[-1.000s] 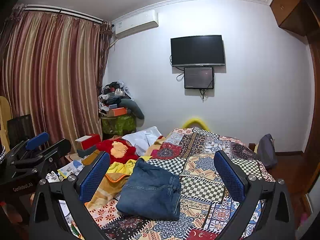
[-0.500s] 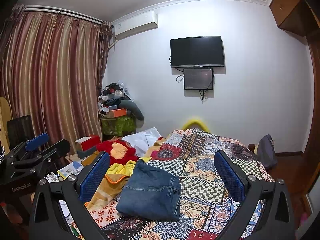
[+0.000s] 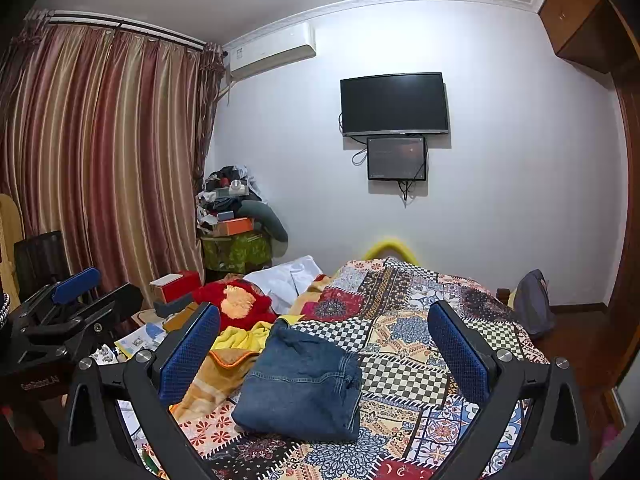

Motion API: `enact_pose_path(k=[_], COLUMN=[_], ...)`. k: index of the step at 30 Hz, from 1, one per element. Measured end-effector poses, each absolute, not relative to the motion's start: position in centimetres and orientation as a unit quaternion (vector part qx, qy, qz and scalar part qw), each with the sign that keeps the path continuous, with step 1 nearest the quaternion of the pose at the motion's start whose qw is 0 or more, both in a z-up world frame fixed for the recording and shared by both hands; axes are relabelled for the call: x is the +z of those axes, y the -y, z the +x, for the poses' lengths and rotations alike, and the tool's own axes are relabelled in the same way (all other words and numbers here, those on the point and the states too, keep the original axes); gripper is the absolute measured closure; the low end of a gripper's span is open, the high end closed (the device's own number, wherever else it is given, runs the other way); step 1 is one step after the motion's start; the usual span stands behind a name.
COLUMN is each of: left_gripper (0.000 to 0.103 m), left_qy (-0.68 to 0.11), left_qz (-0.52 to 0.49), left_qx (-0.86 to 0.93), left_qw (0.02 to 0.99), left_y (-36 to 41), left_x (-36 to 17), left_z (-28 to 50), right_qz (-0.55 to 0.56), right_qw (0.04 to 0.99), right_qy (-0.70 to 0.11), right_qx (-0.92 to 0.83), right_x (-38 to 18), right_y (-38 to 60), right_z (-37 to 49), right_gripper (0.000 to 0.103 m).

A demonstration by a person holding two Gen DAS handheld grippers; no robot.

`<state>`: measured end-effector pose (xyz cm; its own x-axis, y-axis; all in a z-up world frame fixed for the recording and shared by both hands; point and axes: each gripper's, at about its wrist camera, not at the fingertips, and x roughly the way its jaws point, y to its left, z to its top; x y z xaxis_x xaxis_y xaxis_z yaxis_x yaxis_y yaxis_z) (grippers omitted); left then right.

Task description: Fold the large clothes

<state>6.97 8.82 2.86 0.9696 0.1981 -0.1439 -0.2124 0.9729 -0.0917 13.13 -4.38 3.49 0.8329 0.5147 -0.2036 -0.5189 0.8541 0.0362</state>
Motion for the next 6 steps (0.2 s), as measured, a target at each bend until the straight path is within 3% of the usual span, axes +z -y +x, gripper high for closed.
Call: enact_pose_path(k=[6], left_gripper=[0.0], left_qy=[-0.069], left_qz=[-0.059], left_qx=[0.103], left_qw=[0.991], left_y=[-9.03], left_x=[2.78], left_z=[6.99], right_qz=[-0.01], right_qw=[0.957], right_qy=[-0.103], right_qx=[0.271], right_x=[3.46], right_y=[4.4], right_z=[13.1], right_gripper=[0.0])
